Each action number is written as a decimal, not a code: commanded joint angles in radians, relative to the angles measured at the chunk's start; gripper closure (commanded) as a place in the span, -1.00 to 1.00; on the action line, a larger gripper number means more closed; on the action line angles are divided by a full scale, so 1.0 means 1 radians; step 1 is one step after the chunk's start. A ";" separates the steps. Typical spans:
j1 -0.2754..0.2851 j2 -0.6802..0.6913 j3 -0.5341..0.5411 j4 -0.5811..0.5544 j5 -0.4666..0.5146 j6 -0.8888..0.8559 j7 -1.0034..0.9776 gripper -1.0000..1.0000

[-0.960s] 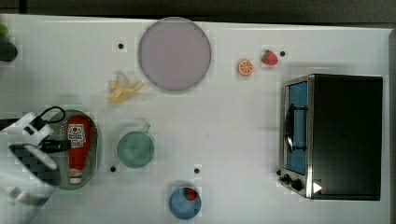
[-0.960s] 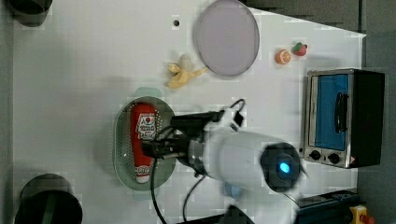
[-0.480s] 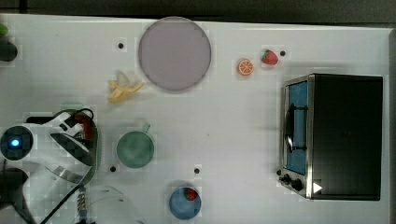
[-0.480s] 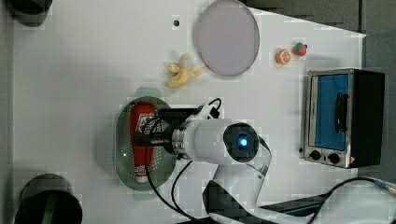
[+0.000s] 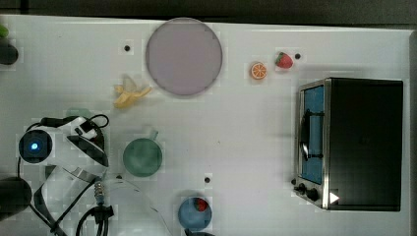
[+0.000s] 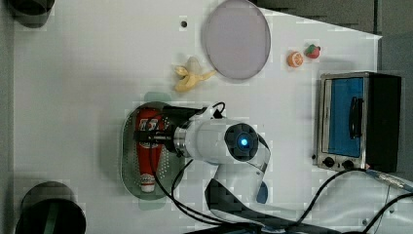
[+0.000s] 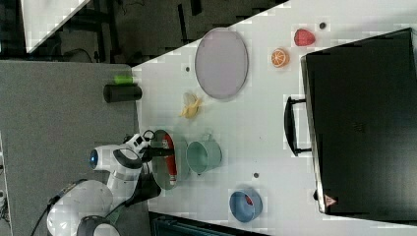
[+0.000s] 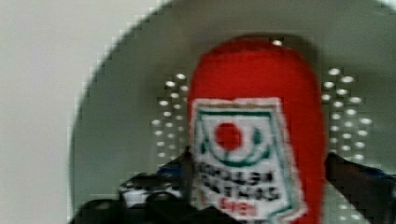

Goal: Pick ketchup from strainer and place it on the table

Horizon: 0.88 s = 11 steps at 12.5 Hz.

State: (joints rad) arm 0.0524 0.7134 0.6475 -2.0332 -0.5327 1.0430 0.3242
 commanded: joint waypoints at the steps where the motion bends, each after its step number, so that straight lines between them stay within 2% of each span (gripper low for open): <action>1: 0.032 -0.007 -0.012 0.008 -0.002 0.013 0.046 -0.20; 4: 0.008 -0.081 0.033 -0.028 0.015 -0.022 0.046 -0.18; 8: -0.087 -0.281 0.155 -0.065 0.226 -0.126 0.045 -0.18; 11: -0.152 -0.412 0.190 -0.033 0.320 -0.224 -0.030 -0.18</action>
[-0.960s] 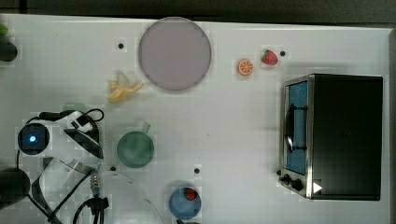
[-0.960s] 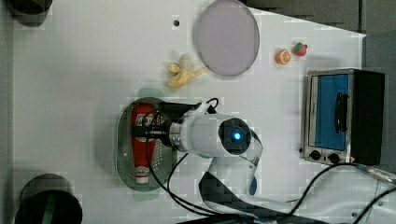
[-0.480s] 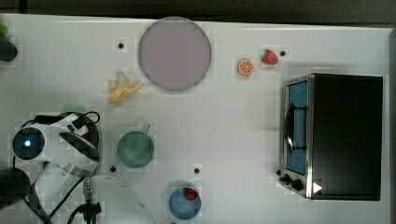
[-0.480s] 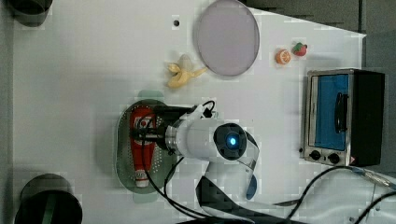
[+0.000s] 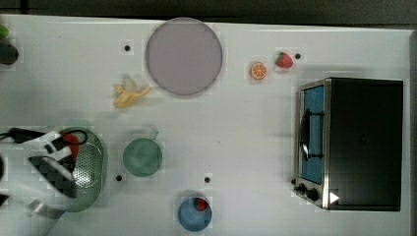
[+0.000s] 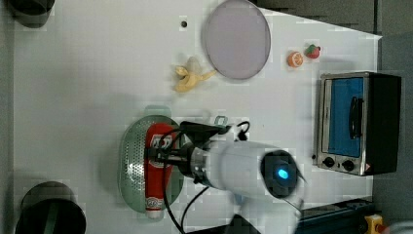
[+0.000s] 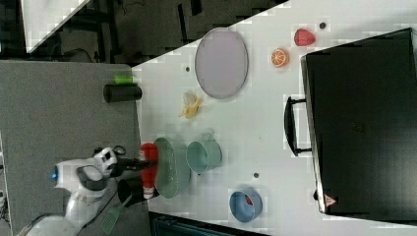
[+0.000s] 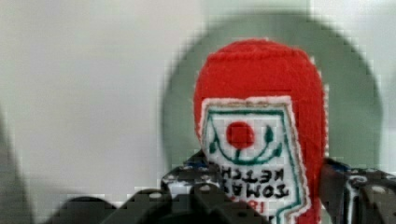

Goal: Pick ketchup from strainer and place it on the table

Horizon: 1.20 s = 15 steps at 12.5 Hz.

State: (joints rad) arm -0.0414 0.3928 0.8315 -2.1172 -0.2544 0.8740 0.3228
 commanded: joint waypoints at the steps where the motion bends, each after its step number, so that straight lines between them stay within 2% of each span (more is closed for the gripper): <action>1: -0.076 -0.120 0.006 0.071 0.066 -0.090 -0.073 -0.18; 5: -0.173 -0.154 -0.010 0.177 0.221 -0.323 -0.320 -0.18; 6: -0.203 -0.155 -0.023 0.203 0.233 -0.374 -0.372 -0.18; 11: -0.333 -0.155 -0.144 0.266 0.229 -0.418 -0.561 -0.18; 15: -0.394 -0.148 -0.296 0.257 0.229 -0.419 -0.727 -0.18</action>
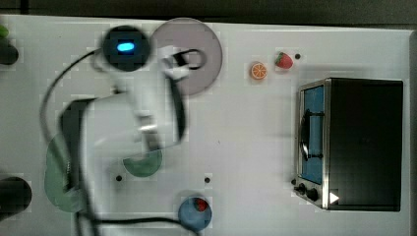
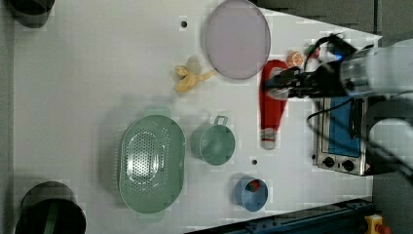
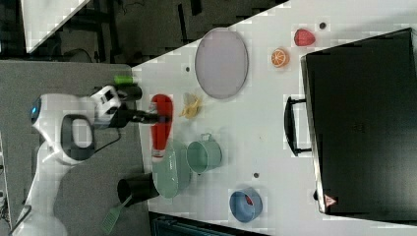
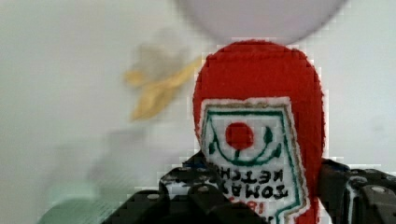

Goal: Pick ketchup from strainer and place it on the table

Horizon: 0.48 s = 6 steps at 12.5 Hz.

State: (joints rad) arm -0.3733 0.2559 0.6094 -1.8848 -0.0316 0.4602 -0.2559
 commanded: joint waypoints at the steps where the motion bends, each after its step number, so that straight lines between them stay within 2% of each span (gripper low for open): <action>1: -0.071 -0.005 -0.112 0.016 0.006 -0.005 -0.179 -0.18; 6: -0.083 0.009 -0.236 -0.106 0.006 0.091 -0.192 -0.18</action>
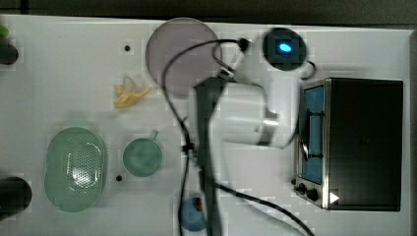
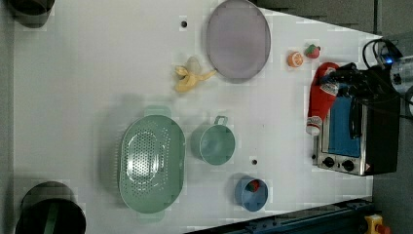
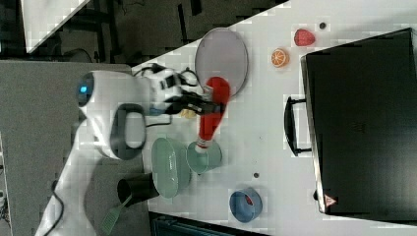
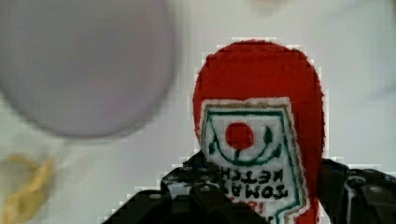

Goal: Pick ketchup from strainer and place it on the table

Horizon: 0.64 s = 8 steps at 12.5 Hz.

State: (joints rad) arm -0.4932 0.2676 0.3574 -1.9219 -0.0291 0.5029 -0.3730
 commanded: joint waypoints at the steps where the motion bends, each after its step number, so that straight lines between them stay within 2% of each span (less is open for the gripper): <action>1: 0.037 0.000 0.012 -0.109 0.003 0.103 -0.075 -0.18; 5: 0.038 0.041 0.011 -0.249 0.003 0.261 -0.075 -0.18; 7: 0.037 0.085 0.010 -0.278 0.003 0.324 -0.075 -0.18; 8: 0.037 0.105 0.006 -0.284 0.003 0.356 -0.075 -0.25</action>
State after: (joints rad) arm -0.4563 0.3911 0.3562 -2.2227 -0.0429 0.8325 -0.4082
